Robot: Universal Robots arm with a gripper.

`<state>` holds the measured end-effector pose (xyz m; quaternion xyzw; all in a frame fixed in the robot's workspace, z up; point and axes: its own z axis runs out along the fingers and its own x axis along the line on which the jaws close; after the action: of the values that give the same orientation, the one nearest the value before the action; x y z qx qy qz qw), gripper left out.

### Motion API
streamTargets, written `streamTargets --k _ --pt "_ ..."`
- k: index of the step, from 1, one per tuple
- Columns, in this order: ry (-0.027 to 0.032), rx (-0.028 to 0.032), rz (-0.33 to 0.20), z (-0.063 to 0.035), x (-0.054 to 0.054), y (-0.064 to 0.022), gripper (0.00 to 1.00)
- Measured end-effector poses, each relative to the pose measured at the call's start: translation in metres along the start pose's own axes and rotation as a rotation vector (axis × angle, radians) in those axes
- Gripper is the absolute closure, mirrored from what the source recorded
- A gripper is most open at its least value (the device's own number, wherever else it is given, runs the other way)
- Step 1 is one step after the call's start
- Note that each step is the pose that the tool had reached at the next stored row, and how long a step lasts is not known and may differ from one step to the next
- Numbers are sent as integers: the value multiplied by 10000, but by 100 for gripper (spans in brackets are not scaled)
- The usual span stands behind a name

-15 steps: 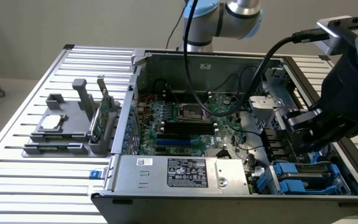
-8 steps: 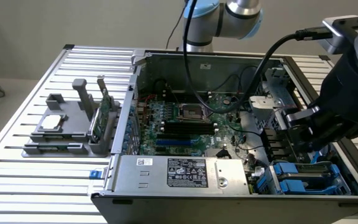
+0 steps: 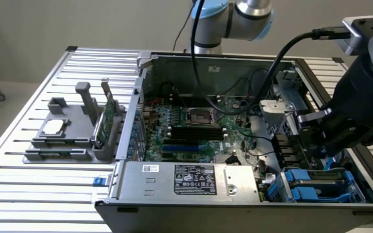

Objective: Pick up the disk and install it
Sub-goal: 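Insert the first disk wire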

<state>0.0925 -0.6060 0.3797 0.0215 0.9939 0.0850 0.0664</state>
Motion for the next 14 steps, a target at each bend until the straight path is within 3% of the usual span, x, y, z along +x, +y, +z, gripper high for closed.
streamTargets --k 4,14 --pt "-42 -23 258 2 -9 2 66" --pt "-93 8 546 15 -67 34 66"
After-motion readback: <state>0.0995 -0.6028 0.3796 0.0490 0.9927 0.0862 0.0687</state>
